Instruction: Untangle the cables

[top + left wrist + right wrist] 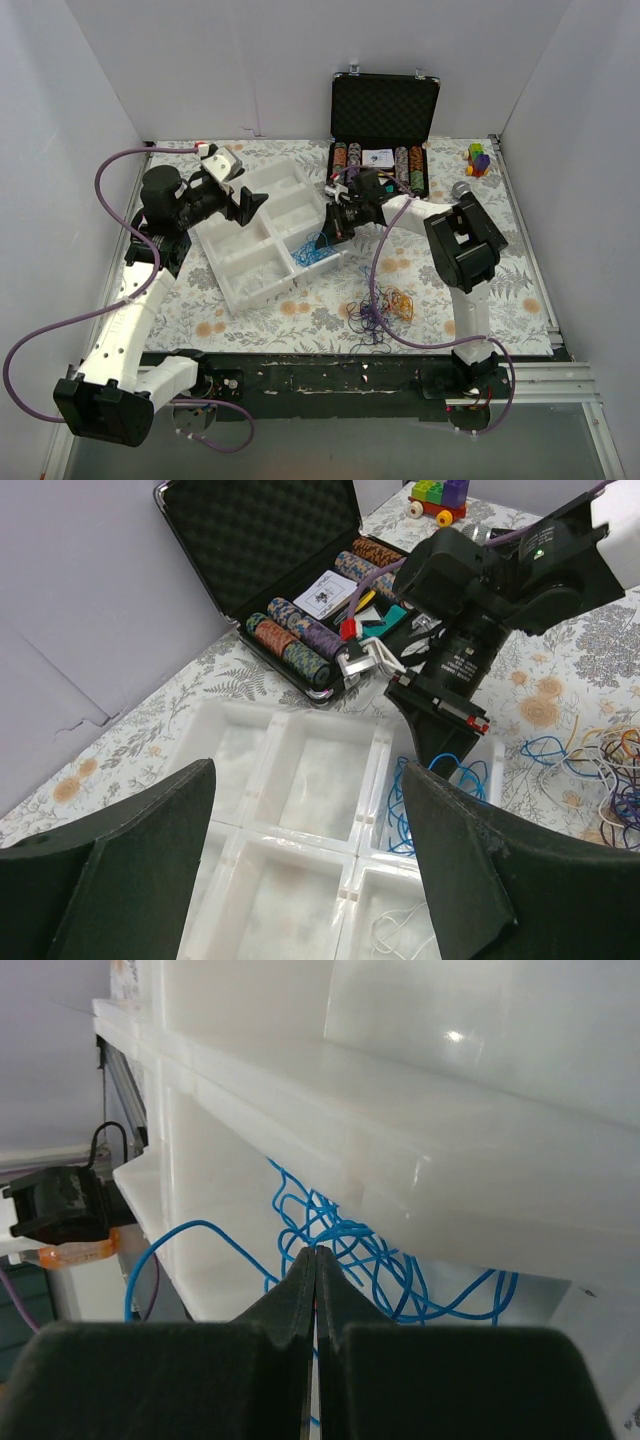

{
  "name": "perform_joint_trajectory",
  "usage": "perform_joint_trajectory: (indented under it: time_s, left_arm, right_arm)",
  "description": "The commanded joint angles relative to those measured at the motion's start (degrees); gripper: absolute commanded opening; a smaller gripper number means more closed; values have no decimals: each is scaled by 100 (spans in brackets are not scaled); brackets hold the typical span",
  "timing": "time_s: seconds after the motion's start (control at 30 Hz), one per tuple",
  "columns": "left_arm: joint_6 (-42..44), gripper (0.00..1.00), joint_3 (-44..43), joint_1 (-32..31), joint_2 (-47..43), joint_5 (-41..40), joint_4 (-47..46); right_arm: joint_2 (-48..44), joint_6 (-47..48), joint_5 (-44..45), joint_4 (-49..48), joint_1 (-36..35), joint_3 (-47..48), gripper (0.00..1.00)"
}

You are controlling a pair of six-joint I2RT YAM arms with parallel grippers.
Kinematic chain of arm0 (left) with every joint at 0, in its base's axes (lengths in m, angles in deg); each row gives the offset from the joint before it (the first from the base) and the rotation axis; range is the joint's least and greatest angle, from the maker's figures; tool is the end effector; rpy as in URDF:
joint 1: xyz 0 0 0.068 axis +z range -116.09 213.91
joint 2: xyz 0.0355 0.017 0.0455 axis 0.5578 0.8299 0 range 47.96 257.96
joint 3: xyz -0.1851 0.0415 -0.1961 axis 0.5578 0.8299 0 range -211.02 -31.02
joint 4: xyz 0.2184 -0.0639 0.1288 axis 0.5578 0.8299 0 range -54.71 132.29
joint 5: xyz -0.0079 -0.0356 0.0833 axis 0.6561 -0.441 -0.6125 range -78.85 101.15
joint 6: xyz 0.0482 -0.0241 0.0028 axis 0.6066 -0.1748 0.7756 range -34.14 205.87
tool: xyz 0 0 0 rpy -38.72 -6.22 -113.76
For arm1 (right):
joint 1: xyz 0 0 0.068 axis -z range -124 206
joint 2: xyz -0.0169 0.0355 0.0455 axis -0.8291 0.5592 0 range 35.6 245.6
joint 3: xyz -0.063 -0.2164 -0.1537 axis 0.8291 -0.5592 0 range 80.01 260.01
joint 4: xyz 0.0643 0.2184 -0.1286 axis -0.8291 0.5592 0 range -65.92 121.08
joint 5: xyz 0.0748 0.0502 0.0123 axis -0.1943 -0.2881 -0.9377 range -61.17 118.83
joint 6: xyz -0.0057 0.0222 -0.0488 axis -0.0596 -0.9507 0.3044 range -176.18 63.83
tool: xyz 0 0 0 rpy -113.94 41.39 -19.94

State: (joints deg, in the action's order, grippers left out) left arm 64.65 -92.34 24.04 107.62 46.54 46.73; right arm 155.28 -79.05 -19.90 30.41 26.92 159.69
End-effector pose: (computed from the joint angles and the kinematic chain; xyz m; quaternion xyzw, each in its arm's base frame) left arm 0.2243 -0.0600 0.3909 0.1228 0.7444 -0.3885 0.5291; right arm 0.3753 0.2393 0.1609 -0.1990 0.8360 0.4927 0.1368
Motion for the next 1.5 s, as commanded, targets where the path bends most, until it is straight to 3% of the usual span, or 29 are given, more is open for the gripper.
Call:
perform_joint_trajectory:
  time_s: [0.0, 0.1, 0.37, 0.57, 0.77, 0.93, 1.23, 1.47]
  left_arm:
    - [56, 75, 76, 20, -200, 2, -98]
    - [56, 76, 120, 29, -253, 20, -125]
    - [64, 76, 103, 20, -314, 11, -125]
    - [152, 76, 76, 29, -314, 72, -116]
    - [425, 77, 261, 11, -385, 582, 59]
    - [451, 78, 340, -102, -367, 846, 121]
    - [583, 78, 560, -384, -534, 767, 271]
    - [557, 78, 656, -393, -692, 741, 306]
  right_arm:
    - [143, 476, 539, 676, -212, 408, 1]
    - [39, 626, 969, 861, -195, 443, 7]
    - [-1024, 722, 1418, 712, 122, 417, 38]
    - [-2078, 697, 2340, 729, 263, -258, 51]
    - [-3221, 723, 2816, 625, 236, -1857, 52]
    - [-3328, 846, 2930, 720, -62, -2465, 52]
    - [-2854, 1144, 3984, 1326, -590, -2054, 52]
    - [-2722, 1294, 4801, 1626, -958, -1886, 44]
